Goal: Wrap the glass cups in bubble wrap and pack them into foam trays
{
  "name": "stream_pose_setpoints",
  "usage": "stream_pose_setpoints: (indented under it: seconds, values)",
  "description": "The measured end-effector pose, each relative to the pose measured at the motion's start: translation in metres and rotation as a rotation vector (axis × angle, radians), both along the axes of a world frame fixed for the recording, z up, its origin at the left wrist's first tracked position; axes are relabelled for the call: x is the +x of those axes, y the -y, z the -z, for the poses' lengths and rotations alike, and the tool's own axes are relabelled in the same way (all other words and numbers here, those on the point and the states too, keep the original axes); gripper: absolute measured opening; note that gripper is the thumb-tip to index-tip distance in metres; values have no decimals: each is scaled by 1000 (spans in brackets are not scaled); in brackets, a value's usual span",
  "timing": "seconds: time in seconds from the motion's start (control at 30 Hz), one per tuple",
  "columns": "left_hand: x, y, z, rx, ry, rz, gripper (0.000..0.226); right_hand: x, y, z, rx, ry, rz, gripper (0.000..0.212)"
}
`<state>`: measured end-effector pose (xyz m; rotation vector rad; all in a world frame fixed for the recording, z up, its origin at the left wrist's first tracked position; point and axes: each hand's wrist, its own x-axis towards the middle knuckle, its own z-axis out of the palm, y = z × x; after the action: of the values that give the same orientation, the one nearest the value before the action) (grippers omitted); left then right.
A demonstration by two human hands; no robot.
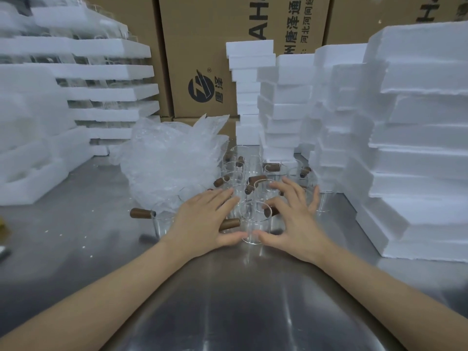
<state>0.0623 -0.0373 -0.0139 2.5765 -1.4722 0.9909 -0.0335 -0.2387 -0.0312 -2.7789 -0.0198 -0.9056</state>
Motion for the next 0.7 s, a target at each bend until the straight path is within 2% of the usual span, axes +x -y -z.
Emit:
stream_pose_setpoints:
  seconds: [0.2,0.3,0.37,0.43,0.53,0.7]
  values:
    - [-4,-1,-4,-11,50,14,84,3,1,2,-30,21,4,70]
    - [-9,-1,-19,-191,117,89,65,3,0,1,-51,23,-4,72]
    - [-15,1,-20,-288,91,117,50,1,-1,0,-52,31,-15,72]
    - [-22,2,-13,-300,60,148,44,-1,-3,-1,-33,59,-47,68]
    - [-25,0,-4,-262,22,154,46,-5,-4,-3,-36,114,-97,61]
    - [-24,-6,-4,-374,-111,154,47,-11,-8,-9,2,152,-149,60]
